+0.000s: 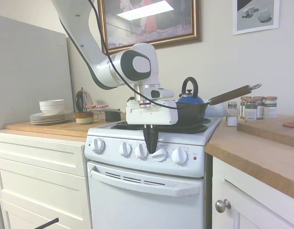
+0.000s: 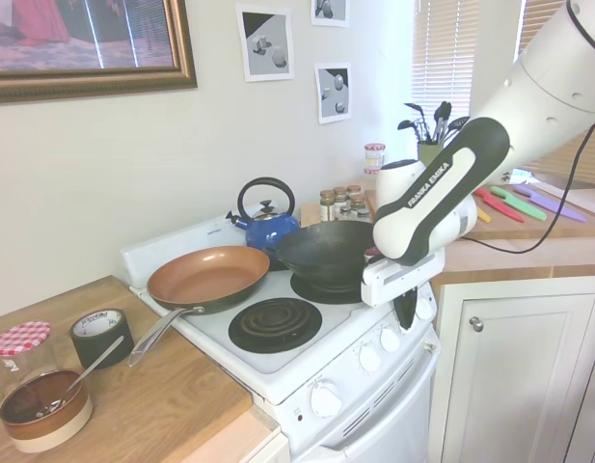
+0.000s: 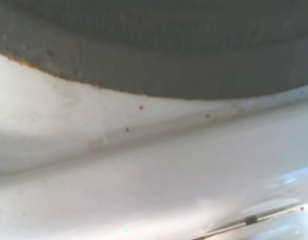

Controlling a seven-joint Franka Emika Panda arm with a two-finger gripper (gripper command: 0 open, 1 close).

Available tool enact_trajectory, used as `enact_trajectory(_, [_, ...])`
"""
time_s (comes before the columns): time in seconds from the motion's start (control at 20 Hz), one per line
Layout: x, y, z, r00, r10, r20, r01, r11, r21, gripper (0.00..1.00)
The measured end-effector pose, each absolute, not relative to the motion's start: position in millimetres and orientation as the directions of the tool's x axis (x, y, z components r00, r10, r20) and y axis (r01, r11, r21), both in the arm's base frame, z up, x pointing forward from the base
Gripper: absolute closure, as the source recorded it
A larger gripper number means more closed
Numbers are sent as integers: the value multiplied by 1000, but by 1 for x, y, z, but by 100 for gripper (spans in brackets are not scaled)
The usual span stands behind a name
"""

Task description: Turn on the stove on the top right

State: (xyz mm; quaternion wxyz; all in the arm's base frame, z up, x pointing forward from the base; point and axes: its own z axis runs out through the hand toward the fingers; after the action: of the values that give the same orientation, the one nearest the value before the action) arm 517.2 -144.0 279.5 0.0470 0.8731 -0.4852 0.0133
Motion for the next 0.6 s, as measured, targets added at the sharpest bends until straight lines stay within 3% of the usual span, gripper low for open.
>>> enact_trajectory(0.6, [516, -145, 274, 512, -854, 96, -858, -504, 94, 100])
